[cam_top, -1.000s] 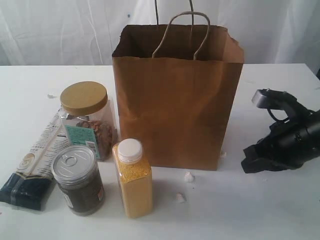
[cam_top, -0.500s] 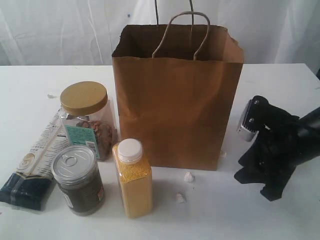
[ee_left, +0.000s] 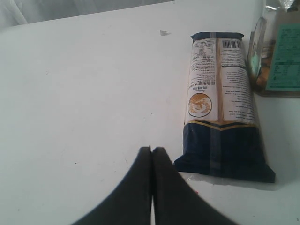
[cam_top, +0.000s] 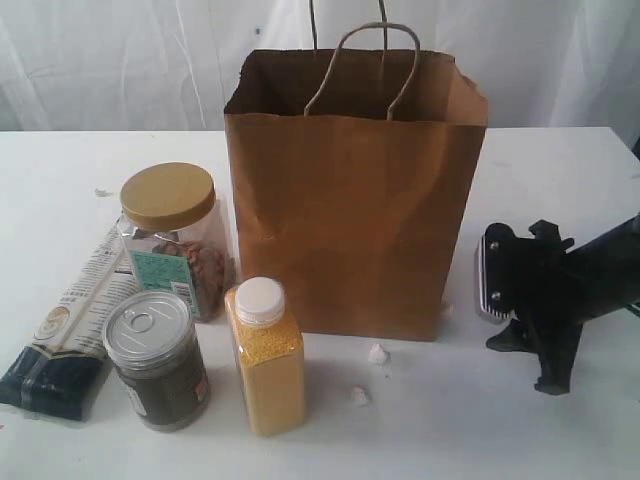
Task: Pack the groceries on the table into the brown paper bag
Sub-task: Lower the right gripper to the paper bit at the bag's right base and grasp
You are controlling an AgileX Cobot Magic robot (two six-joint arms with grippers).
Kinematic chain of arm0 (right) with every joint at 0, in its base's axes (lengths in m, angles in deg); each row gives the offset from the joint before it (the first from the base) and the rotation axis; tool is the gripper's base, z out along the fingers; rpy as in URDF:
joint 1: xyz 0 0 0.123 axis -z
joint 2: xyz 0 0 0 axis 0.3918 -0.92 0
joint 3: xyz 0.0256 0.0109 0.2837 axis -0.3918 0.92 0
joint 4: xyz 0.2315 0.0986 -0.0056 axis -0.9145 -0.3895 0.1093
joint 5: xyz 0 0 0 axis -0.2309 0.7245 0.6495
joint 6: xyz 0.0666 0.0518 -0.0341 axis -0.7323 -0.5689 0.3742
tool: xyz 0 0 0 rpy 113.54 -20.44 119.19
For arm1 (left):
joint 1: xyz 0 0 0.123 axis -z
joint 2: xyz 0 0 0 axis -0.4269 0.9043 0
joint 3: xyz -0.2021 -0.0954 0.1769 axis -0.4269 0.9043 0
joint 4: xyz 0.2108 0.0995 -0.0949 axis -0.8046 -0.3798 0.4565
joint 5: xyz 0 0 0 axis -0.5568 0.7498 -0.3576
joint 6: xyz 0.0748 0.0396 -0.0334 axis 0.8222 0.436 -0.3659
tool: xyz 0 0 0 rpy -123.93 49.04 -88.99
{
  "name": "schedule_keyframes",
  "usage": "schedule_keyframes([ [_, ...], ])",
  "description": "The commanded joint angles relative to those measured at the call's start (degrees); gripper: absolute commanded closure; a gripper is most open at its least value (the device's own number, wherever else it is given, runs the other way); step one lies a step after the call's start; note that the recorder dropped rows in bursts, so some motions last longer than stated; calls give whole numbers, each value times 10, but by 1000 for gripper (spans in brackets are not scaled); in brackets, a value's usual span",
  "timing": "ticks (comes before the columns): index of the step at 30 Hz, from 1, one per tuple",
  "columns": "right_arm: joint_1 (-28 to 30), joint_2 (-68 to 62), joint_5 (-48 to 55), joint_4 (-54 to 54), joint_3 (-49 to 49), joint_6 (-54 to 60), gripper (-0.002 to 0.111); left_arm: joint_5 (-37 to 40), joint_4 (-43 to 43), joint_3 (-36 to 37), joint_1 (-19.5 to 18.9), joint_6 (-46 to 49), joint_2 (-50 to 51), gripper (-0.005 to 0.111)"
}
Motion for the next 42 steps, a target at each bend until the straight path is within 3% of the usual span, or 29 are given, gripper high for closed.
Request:
schedule_keyframes([
  [1, 0, -42, -17, -71, -8, 49, 64, -2, 1, 2, -1, -2, -3, 107],
  [8, 0, -92, 51, -169, -67, 76, 64, -2, 1, 2, -1, -2, -3, 107],
  [14, 0, -120, 67, -192, -87, 76, 64, -2, 1, 2, -1, -2, -3, 107],
  [19, 0, -137, 67, -198, -94, 76, 82, -2, 1, 2, -1, -2, -3, 107],
  [28, 0, -135, 92, -198, -94, 76, 104, -2, 1, 2, -1, -2, -3, 107],
  [36, 0, -103, 142, -194, -91, 14, 108, -2, 1, 2, -1, -2, -3, 107],
  [42, 0, -57, 138, -137, -91, -98, 108, -2, 1, 2, -1, -2, -3, 107],
])
